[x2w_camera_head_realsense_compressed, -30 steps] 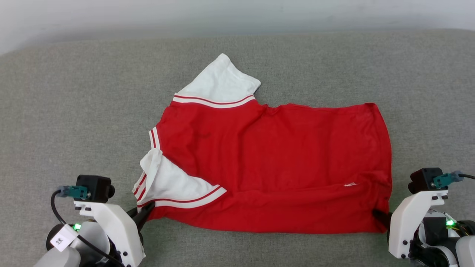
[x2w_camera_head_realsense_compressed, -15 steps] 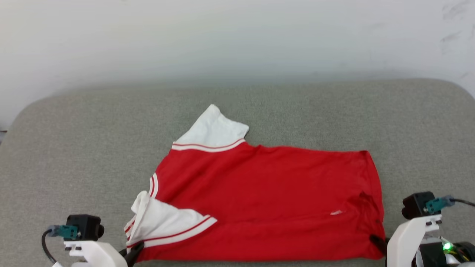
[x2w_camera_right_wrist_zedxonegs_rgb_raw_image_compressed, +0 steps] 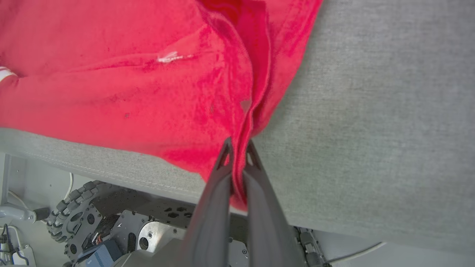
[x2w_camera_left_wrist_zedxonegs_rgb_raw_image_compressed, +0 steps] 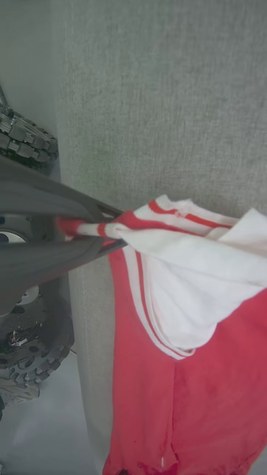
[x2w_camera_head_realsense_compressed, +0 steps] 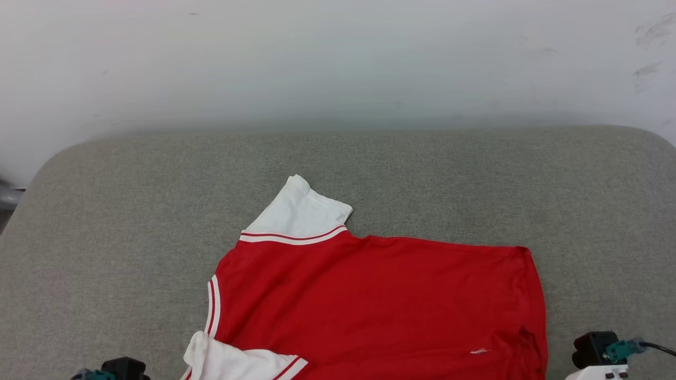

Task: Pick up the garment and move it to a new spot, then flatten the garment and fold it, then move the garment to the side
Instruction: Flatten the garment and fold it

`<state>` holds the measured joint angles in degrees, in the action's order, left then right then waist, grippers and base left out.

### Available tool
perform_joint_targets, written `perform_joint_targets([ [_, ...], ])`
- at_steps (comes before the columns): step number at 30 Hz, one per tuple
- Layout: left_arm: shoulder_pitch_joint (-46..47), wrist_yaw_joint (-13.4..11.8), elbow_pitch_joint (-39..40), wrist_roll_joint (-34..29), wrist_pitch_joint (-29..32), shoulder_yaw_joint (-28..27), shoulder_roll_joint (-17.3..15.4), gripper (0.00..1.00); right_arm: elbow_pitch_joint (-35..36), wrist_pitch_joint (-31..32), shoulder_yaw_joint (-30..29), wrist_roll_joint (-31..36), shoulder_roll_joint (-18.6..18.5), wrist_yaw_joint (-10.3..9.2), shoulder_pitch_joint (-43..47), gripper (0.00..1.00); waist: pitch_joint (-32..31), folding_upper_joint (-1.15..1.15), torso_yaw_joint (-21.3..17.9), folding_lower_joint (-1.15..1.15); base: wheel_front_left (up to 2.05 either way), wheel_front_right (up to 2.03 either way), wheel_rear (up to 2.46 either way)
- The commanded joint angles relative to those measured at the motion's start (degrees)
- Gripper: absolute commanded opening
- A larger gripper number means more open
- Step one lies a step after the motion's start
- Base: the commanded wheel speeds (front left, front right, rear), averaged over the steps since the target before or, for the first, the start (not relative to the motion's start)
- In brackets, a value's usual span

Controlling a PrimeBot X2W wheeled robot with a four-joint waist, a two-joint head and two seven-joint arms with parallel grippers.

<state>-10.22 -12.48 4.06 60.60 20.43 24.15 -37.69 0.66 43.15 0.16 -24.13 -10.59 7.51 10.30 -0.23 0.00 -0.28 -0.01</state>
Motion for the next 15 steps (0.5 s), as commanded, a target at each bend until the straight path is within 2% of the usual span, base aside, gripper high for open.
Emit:
perform_joint_targets([
  [1,1.33,0.85,-1.64,-0.18,-0.42,0.45,0.71,0.0,-0.77,-1.4,-0.92,0.76,0.7,-0.05,0.97,0.11,0.26,0.0,0.12,0.01,0.0,0.0,0.0],
  [2,1.9,1.25,-2.64,0.04,-0.83,0.38,1.44,0.0,-1.44,-2.09,-1.12,0.85,1.08,-0.05,1.4,0.38,0.35,0.0,0.16,0.01,0.0,0.0,0.0],
  [3,2.09,1.47,-3.78,0.4,-0.99,0.48,2.07,0.0,-1.91,-2.97,-1.37,1.02,1.43,-0.05,1.66,0.86,0.47,0.0,0.18,0.01,0.0,0.0,0.0],
  [4,2.35,1.51,-4.96,0.69,-0.95,0.53,2.6,0.0,-2.11,-4.08,-1.48,0.89,1.88,-0.05,1.67,1.0,0.59,0.0,0.18,0.01,0.0,0.0,0.0],
  [6,3.15,1.93,-6.52,1.2,-1.07,0.58,3.63,0.38,-2.47,-5.92,-1.4,0.57,2.58,-0.05,2.04,1.0,0.66,0.0,0.11,0.01,0.0,0.0,0.0],
  [7,3.71,2.09,-7.23,1.0,-1.75,0.3,3.87,1.0,-2.42,-6.95,-1.19,0.81,2.57,-0.05,2.2,1.0,0.67,0.0,0.02,0.01,0.0,0.0,0.0],
  [11,4.43,2.52,-8.86,0.35,-2.73,0.34,4.4,1.0,-1.85,-11.21,-0.72,1.03,2.85,-0.05,2.22,1.0,0.61,0.0,-0.2,0.01,0.0,0.0,0.0],
  [15,5.86,3.18,-9.29,-0.86,-4.96,-0.1,4.38,1.0,-0.81,-18.49,-0.86,2.23,3.35,-0.05,1.34,1.0,0.38,0.0,-0.49,0.01,0.0,0.0,0.0],
])
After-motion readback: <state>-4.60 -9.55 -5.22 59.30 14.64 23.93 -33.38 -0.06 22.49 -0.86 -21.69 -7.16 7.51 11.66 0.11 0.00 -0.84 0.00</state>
